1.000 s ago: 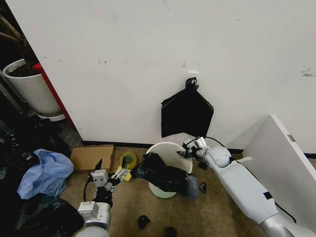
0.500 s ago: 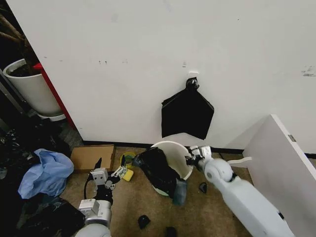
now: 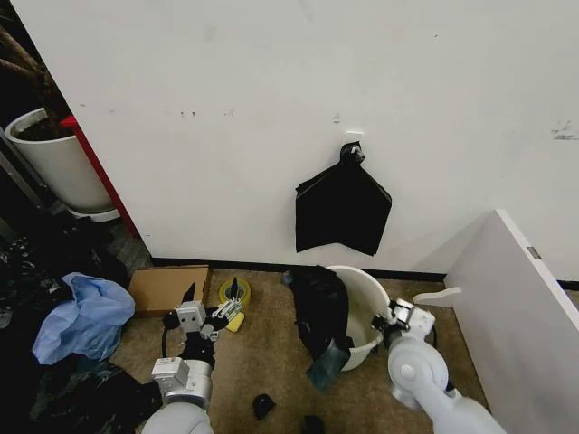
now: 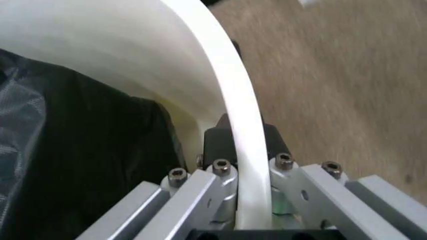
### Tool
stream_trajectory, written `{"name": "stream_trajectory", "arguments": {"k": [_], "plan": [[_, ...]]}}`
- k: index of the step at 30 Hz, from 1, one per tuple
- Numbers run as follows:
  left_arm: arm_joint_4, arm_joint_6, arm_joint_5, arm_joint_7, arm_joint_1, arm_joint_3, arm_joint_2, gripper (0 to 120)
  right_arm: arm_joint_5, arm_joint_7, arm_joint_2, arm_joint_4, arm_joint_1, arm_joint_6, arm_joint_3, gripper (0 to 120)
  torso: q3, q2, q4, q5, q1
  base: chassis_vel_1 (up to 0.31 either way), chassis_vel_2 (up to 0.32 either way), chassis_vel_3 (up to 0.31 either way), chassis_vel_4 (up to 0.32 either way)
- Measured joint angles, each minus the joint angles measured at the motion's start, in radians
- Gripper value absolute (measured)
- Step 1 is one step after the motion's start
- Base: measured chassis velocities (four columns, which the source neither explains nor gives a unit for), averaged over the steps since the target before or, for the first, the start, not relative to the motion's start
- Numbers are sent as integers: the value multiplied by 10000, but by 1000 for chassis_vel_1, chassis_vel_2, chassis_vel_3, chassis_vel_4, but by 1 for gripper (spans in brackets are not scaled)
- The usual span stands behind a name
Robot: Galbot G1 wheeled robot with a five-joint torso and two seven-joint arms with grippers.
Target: Place the garbage bag over the trash bin.
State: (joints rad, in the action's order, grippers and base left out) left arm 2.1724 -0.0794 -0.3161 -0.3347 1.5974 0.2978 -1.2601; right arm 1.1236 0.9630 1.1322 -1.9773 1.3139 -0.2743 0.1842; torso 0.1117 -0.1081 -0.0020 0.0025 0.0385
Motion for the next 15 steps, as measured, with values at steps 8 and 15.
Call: {"name": "stream_trajectory", "arguments": {"k": [8, 15], "plan": [[210, -3, -5, 1, 147, 31, -26, 100, 37, -9, 889, 18, 405, 680, 41, 0, -1, 0, 0, -1, 0, 0, 0, 0, 0], [308, -17, 22, 1, 259, 33, -34, 100, -708, -159, 1342, 255, 480, 1010, -121, 0, -1, -1, 1, -2, 0, 0, 0, 0, 0]]}}
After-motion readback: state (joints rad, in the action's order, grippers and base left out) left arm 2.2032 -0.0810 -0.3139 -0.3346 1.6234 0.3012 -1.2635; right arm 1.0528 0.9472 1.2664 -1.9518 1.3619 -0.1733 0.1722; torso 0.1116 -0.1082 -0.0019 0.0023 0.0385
